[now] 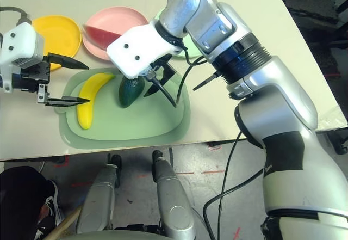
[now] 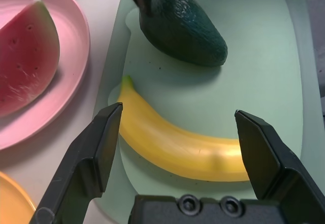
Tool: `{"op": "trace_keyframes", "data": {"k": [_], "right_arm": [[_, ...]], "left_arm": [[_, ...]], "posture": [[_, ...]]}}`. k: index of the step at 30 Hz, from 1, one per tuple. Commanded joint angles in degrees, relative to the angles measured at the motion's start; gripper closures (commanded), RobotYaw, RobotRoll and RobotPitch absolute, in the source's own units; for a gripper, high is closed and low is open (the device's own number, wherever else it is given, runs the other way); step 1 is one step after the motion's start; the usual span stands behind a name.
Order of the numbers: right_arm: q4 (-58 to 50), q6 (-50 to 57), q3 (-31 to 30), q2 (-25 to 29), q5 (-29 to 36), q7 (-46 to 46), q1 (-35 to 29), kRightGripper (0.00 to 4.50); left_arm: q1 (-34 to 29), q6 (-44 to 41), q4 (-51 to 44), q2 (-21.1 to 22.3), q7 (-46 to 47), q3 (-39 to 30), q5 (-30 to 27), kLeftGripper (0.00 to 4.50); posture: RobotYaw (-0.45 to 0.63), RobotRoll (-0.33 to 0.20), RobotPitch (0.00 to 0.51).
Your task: Place the fruits into color-matched plates.
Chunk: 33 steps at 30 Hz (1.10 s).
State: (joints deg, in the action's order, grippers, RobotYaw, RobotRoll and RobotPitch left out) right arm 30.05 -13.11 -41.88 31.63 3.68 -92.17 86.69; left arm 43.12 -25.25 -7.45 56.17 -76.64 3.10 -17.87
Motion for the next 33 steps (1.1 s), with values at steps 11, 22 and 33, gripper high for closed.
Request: {"op": "trace_keyframes", "data": {"k": [11, 22, 33], "right_arm": [[3.15, -1.58, 2.05, -3.34, -2.92, -0.33, -2.35, 0.01], [6.84, -3.23, 3.03, -5.07, -5.25, -0.33, -3.02, 0.01], [8.01, -3.47, 3.59, -5.78, -6.28, -0.33, -3.58, 0.01]], "left_arm": [[0.16, -0.95, -1.65, 2.15, -0.59, 0.29, 0.31, 0.00], [-0.22, -0.97, -2.11, 2.83, -0.43, 0.34, 0.02, 0.00], [-0.56, -0.35, -1.72, 3.46, -0.60, 0.34, 0.26, 0.00]], "posture": [[-0.06, 0.000, 0.439], [-0.05, 0.000, 0.440], [-0.04, 0.000, 0.439]]}}
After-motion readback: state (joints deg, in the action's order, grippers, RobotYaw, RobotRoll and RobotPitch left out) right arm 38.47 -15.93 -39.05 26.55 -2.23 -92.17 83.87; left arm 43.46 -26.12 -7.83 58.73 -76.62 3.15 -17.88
